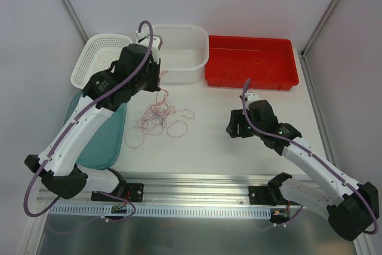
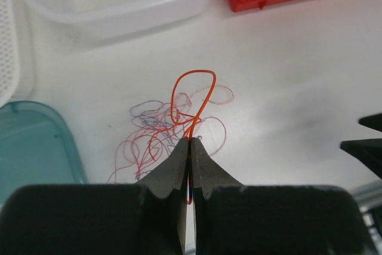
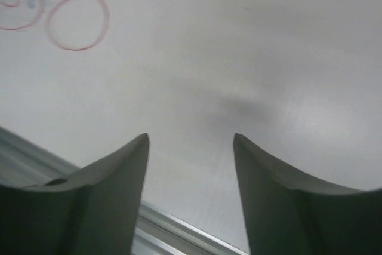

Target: Untangle the cables

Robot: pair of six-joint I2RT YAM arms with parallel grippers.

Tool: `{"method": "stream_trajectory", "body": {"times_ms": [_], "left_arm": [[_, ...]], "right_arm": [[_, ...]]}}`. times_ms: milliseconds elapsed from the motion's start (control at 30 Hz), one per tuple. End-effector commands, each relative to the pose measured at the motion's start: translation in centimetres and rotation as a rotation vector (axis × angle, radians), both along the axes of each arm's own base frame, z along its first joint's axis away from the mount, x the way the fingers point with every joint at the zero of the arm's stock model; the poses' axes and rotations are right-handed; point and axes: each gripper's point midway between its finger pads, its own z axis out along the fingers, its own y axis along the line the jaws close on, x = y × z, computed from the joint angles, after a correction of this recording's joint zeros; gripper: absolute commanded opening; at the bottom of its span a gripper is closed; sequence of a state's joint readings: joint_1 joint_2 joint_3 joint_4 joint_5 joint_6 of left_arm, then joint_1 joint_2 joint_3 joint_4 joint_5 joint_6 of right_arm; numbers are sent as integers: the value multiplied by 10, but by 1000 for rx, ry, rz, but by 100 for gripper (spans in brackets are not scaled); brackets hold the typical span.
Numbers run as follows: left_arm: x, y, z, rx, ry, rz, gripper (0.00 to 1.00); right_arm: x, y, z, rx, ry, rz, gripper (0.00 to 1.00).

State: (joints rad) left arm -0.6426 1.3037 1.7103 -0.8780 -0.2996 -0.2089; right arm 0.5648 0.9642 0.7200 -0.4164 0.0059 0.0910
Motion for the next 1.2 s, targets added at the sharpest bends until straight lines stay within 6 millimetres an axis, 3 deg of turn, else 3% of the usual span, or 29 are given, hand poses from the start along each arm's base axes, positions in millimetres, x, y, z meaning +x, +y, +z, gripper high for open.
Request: {"method": "stream_trajectory", "body": {"times_ms": [0,67,100,200,367,667,767,933,1167], "left_arm": [[-12,-53,4,-119,47,-129,0],[-17,-70,9,-152,58,-169,0],[-22,-83,14,-172,61,-205,0],[-31,-104,26,-205,54,-258,0],[-42,-117,42,-262,52,-305,0],[-58,-116,51,-293,48,-343,0],[-60,-114,49,-292,53,-343,0],[-59,-111,46,-285,53,-328,0],[-48,-91,41,-233,6,-228,0]], "right_arm": [[-2,62,60,178,-191,273,68],[-6,87,77,249,-255,361,75],[-9,96,80,271,-257,397,82],[-9,117,99,285,-343,473,90],[-4,145,108,308,-387,533,91],[26,144,102,198,-437,475,89],[25,147,100,195,-432,490,83],[19,152,87,208,-387,523,63],[13,143,71,199,-358,504,11]]}}
